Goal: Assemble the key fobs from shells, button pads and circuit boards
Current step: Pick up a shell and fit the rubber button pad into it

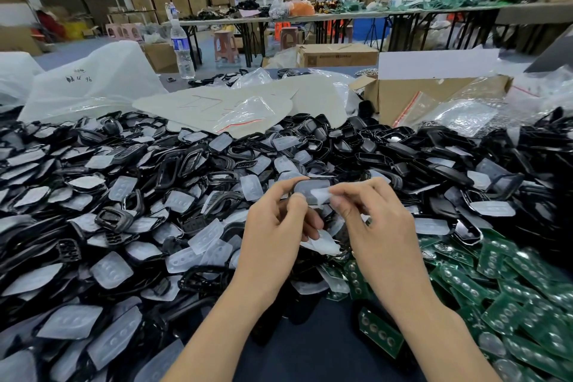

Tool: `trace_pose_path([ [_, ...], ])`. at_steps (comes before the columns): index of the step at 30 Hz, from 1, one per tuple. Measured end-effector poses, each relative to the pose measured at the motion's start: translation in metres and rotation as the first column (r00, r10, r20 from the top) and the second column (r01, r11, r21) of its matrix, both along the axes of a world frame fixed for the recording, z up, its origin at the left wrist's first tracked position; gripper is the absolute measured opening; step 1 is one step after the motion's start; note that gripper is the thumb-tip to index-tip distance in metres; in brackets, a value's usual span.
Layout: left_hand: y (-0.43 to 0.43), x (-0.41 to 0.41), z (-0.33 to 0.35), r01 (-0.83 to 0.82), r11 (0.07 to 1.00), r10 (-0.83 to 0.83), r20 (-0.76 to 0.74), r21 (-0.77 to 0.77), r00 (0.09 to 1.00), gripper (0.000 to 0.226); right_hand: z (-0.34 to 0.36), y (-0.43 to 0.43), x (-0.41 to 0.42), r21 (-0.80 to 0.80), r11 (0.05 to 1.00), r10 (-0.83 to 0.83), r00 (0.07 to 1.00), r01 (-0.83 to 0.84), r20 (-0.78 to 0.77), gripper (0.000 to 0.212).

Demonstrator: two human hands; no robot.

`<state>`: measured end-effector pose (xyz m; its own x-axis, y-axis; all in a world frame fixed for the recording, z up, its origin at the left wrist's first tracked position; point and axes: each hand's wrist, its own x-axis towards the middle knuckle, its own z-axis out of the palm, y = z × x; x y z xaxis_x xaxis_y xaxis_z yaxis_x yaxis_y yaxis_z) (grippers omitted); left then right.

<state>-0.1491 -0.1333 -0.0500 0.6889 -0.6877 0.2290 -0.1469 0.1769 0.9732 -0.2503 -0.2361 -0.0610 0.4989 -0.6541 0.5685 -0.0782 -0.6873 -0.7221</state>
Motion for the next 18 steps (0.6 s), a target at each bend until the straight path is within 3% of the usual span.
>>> trace_pose_path([
  [5, 0.001, 0.002, 0.002, 0.019, 0.999, -0.019, -0.028, -0.026, 0.999, 0.026, 0.008, -0.014, -0.007, 0.213, 0.965, -0.177, 0.981, 0.156, 0.081, 0.010],
  [9, 0.003, 0.002, 0.003, 0.032, 0.998, -0.034, -0.028, -0.047, 0.999, 0.026, 0.006, -0.021, -0.012, 0.305, 0.925, -0.243, 0.970, 0.226, 0.020, 0.034],
  [11, 0.004, 0.002, 0.004, 0.049, 0.997, -0.050, -0.020, -0.053, 0.999, 0.032, 0.005, -0.017, -0.010, 0.386, 0.920, -0.106, 0.992, 0.074, 0.061, 0.032],
  [14, 0.003, 0.000, 0.005, 0.073, 0.996, -0.072, 0.016, -0.052, 0.997, 0.036, 0.007, -0.010, -0.002, 0.601, 0.746, 0.163, 0.953, -0.288, 0.253, 0.019],
  [18, 0.002, -0.002, 0.004, 0.106, 0.994, -0.104, 0.060, -0.033, 0.993, 0.037, 0.003, -0.006, 0.005, 0.640, 0.661, 0.222, 0.917, -0.392, 0.332, 0.015],
])
